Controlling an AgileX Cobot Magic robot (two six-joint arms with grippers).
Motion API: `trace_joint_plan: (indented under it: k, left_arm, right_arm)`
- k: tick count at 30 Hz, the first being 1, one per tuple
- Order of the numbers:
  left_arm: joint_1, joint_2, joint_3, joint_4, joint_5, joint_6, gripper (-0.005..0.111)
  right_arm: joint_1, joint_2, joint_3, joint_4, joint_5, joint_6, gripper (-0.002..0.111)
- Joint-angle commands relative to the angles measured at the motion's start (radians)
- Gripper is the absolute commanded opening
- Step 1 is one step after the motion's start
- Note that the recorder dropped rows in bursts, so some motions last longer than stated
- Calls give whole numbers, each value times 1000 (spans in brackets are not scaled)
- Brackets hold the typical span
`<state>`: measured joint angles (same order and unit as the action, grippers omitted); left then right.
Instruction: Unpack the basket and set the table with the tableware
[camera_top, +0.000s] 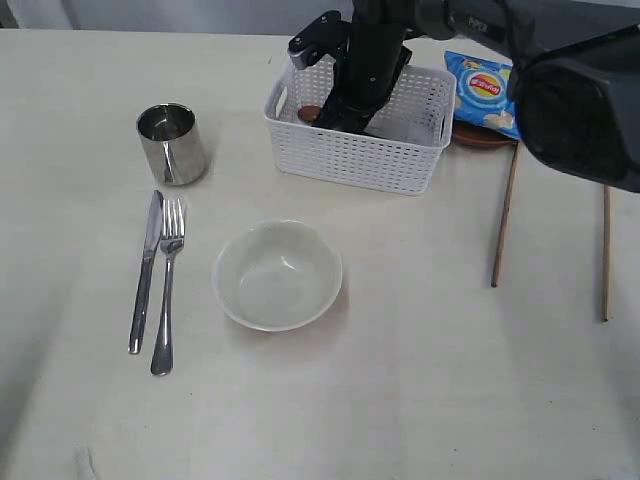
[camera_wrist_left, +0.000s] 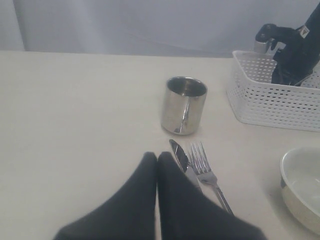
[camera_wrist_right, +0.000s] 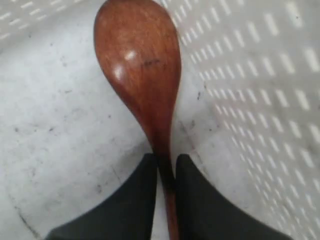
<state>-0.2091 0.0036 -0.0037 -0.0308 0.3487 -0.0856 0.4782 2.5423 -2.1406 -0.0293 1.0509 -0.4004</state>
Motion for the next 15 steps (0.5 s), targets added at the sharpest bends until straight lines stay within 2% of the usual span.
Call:
trace_joint_plan:
  k: [1,5,15]
  left_arm:
    - [-5,-4,4,1,-2,3,0]
    - [-5,-4,4,1,-2,3,0]
    - [-5,-4,4,1,-2,3,0]
  right_arm:
    - [1,80,37,102,86,48,9]
    - [1,55,37,91,84,62,0]
    - [1,-70,37,74,47,74,-1]
